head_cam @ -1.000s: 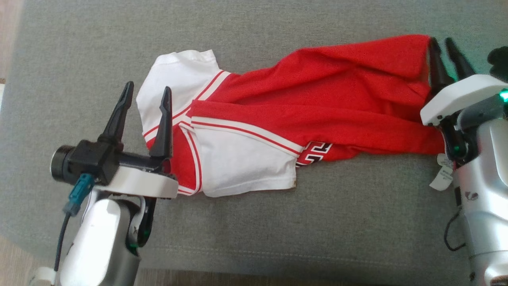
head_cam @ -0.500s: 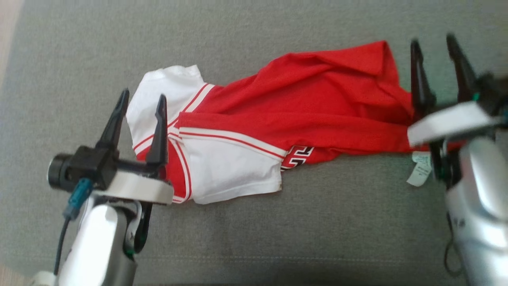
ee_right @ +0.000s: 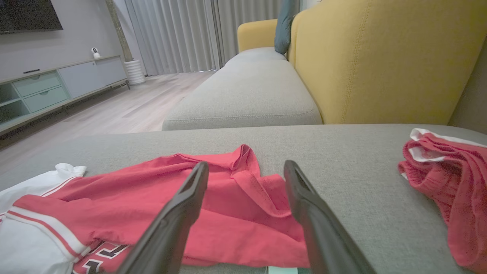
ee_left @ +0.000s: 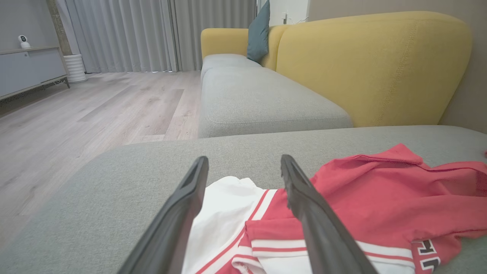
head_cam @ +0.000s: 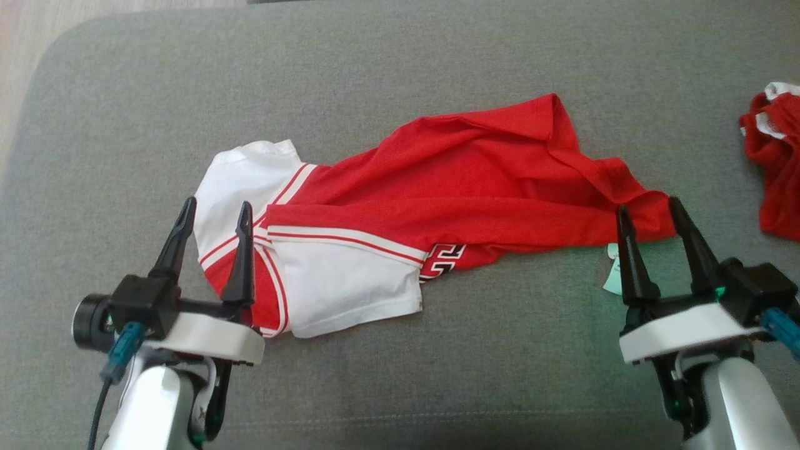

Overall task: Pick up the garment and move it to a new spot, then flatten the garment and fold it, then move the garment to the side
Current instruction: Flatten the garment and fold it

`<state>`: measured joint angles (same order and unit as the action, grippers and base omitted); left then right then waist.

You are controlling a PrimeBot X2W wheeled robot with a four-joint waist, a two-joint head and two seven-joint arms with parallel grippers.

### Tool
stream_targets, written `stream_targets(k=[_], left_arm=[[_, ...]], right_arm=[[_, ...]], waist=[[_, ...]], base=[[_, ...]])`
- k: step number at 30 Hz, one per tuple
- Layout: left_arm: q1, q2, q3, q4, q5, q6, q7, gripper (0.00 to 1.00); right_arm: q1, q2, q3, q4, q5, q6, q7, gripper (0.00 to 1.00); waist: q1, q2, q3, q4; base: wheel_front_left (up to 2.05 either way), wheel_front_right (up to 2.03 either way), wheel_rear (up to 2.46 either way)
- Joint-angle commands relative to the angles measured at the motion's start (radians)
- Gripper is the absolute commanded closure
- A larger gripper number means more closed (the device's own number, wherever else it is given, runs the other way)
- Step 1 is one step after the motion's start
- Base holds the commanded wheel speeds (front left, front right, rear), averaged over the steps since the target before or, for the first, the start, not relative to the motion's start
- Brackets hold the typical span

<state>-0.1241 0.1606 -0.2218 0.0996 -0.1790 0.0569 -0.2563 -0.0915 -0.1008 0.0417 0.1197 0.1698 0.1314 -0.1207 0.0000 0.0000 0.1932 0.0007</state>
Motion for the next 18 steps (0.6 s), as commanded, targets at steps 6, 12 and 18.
stream_targets(k=[6,12,18], left_arm=[[-0.011,0.030,0.034,-0.041,-0.003,0.015,0.003,0.00],[-0.014,0.033,0.030,-0.046,-0.006,0.018,0.005,0.00],[-0.026,0.034,0.023,-0.050,-0.007,0.021,0.005,0.00]], right_arm=[[0.022,0.019,0.005,-0.107,-0.013,-0.001,0.038,0.00],[0.023,0.025,0.006,-0.131,-0.014,-0.001,0.055,0.00],[0.015,0.022,-0.004,-0.095,0.009,-0.001,0.102,0.00]], waist=[[0.0000,0.0000,-0.005,-0.008],[0.0000,0.0000,-0.001,-0.008],[0.0000,0.0000,0.017,-0.004]], base=[[0.00,0.00,0.00],[0.00,0.00,0.00],[0.00,0.00,0.00]])
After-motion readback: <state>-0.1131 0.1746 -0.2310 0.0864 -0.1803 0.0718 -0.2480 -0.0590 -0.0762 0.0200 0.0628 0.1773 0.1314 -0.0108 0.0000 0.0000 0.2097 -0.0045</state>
